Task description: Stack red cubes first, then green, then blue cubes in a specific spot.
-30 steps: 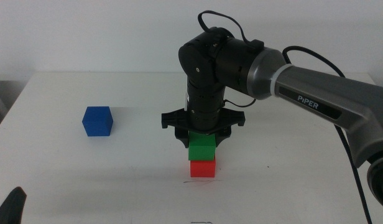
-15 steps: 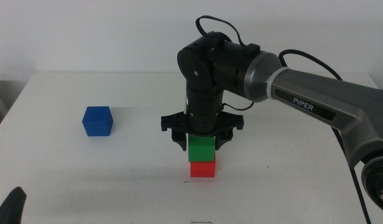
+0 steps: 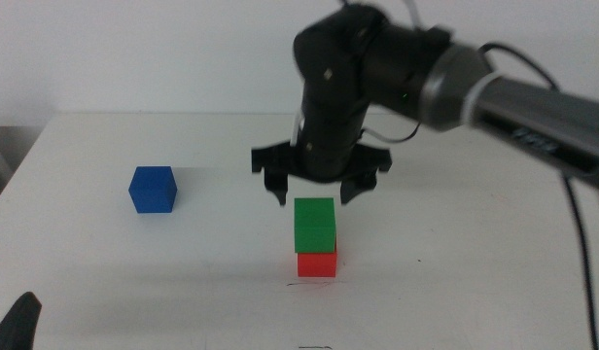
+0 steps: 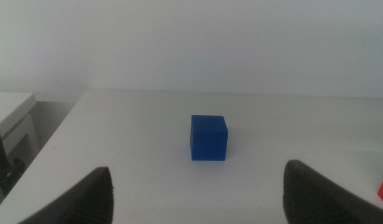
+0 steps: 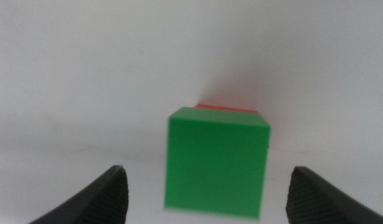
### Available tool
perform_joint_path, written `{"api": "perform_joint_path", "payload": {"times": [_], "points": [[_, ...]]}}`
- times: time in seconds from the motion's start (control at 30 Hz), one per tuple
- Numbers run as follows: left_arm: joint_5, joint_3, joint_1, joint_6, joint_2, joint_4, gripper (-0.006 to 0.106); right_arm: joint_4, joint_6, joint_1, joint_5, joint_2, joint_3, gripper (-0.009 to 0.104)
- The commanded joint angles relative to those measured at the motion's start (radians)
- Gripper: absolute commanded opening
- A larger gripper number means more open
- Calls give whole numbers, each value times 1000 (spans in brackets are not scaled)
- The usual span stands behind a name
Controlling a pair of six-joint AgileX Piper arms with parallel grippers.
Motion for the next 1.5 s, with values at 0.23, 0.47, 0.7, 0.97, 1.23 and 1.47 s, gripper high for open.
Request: {"api": "perform_joint_path", "payload": {"times": [0.23, 0.47, 0.7, 0.97, 1.23, 1.47], "points": [[-81, -1, 2, -9, -22, -4, 93, -24, -305, -65, -37, -564, 360, 65], [-81, -1, 2, -9, -22, -4, 93, 84, -639, -174, -259, -1008, 779, 65], [-81, -1, 2, -9, -22, -4, 93, 176, -860, -190, -482, -1358, 1011, 69], [-81, -1, 2, -9, -22, -4, 93, 201, -873, -190, -565, -1469, 1056, 78], [-81, -1, 2, -9, -22, -4, 93, 219, -873, -190, -588, -1465, 1055, 78], [-81, -1, 2, -9, -22, -4, 93, 220, -878, -190, -620, -1466, 1055, 78]]}}
